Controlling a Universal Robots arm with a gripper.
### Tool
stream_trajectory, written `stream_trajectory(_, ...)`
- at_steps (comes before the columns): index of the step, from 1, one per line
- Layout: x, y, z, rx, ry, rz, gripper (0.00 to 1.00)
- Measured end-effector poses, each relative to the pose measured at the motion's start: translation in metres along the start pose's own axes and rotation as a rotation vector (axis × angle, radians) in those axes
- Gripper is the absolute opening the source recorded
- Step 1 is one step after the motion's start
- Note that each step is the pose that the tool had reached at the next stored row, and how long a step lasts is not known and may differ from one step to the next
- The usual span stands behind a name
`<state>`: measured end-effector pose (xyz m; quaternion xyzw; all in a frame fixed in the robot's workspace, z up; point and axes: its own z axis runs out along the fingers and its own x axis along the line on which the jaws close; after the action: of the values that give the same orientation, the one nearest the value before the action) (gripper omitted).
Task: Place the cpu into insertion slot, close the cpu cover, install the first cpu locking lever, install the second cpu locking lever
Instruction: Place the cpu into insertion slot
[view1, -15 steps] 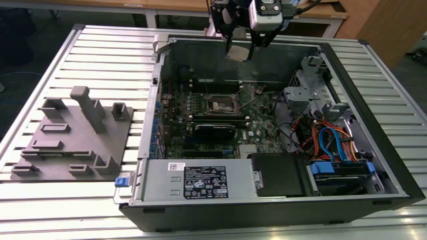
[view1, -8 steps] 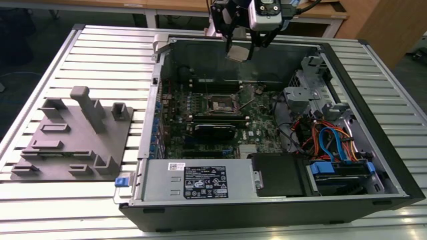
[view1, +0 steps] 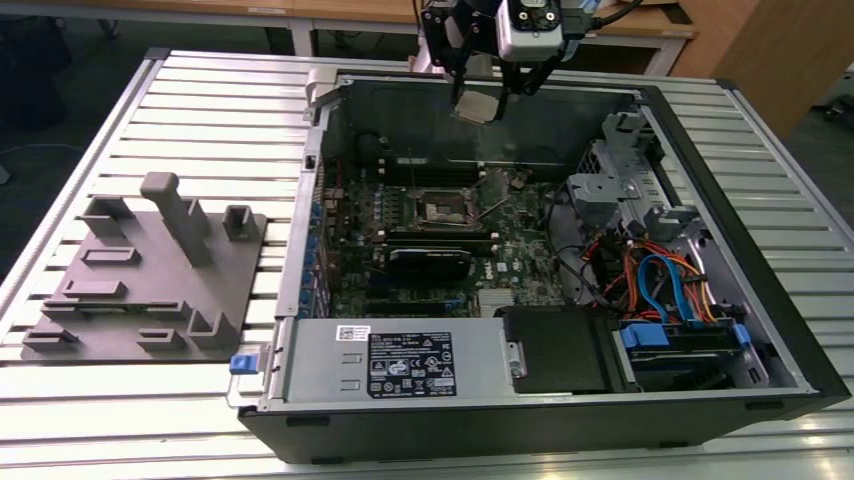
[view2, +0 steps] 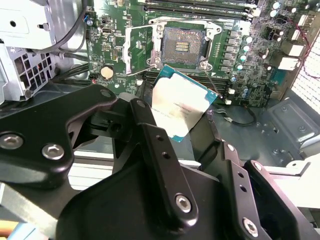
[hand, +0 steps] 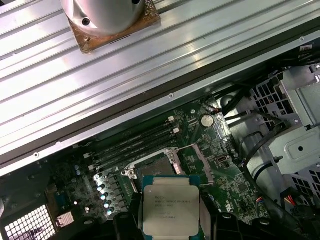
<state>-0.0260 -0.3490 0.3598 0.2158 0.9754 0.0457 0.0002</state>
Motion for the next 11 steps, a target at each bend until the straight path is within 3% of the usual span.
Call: stream_trajectory(11, 0.0, 0.0, 0.0, -0.0002, -0.0007, 0.009, 0.54)
